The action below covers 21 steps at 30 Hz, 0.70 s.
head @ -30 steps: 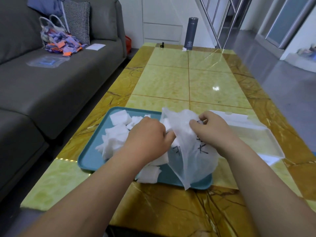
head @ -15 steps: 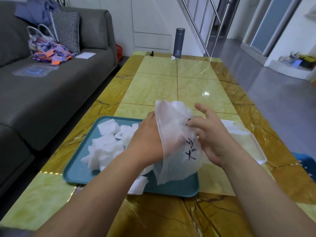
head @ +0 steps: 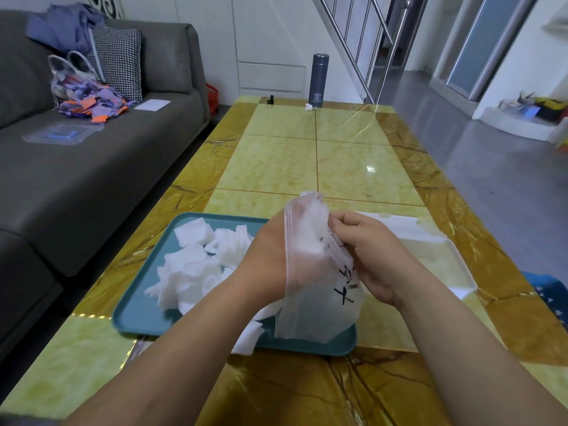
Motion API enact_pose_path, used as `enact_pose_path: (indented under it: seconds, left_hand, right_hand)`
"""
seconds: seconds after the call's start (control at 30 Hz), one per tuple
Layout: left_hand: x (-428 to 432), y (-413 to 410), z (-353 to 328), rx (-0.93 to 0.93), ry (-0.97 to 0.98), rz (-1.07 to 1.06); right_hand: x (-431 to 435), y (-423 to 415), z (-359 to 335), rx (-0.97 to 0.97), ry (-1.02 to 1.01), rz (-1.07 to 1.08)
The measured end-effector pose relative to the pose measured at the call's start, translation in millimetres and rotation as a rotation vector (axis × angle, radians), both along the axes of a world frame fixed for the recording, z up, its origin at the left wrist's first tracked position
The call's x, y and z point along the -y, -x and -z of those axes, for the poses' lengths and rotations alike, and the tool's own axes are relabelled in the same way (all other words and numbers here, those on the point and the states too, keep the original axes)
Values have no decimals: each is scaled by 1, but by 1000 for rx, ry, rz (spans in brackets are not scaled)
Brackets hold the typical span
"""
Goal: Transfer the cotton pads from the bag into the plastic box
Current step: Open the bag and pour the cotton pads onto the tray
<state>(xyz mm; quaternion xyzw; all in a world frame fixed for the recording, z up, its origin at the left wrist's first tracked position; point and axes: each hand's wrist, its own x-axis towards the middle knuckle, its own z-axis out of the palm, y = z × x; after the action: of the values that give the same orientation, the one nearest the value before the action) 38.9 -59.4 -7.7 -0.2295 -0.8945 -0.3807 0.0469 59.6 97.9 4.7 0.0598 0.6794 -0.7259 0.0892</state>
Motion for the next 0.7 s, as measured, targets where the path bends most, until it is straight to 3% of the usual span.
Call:
enact_pose_path:
  seconds: [0.1, 0.3, 0.47, 0.57, 0.7]
  left_hand:
    - [7, 3, -1, 91, -100, -15]
    - [29, -1, 4, 108, -115, -76]
    - [44, -7, 5, 58, -239, -128]
    - [48, -6, 7, 24, -243, -129]
    - [44, -6, 11, 6, -235, -149]
  right_hand:
    - [-1, 4, -1, -28, 27, 148]
    - [-6, 13, 1, -113, -14, 370]
    - [-15, 16, -1, -163, -8, 574]
    - [-15, 16, -1, -23, 65, 453]
    - [-19, 7, -3, 250, -47, 29]
